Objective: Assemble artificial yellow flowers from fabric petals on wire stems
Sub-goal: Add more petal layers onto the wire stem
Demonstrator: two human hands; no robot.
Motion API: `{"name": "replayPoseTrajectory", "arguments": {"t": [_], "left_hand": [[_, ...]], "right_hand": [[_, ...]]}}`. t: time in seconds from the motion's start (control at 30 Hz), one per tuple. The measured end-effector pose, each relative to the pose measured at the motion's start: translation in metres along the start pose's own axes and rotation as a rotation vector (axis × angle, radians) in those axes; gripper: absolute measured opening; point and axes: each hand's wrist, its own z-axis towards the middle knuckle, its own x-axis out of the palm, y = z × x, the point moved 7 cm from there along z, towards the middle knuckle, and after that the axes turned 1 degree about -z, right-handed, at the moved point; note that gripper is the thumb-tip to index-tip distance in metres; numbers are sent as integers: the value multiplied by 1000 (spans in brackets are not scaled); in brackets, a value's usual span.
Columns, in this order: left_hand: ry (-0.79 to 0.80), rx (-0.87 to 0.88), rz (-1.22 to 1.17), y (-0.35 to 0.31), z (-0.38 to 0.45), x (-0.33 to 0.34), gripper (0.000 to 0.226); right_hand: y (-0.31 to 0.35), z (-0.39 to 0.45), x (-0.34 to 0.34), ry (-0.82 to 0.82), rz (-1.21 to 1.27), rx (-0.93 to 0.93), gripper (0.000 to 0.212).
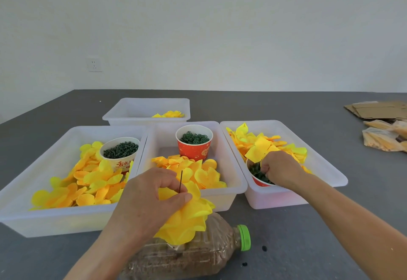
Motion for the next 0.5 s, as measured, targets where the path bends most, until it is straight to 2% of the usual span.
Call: {"name": "replayPoseTrajectory", "arguments": {"t": [0.23,0.33,0.5], "left_hand": [[1,3,15,0,1,3,11],[3,1,4,1,1,3,11],[5,3,-2,2,1,2,11]], "right_hand": [[-6,-1,-19,-11,106,75,24],[-7,-1,-30,-62,170,68,20],[-23,0,-37,-67,472,60,16]]}}
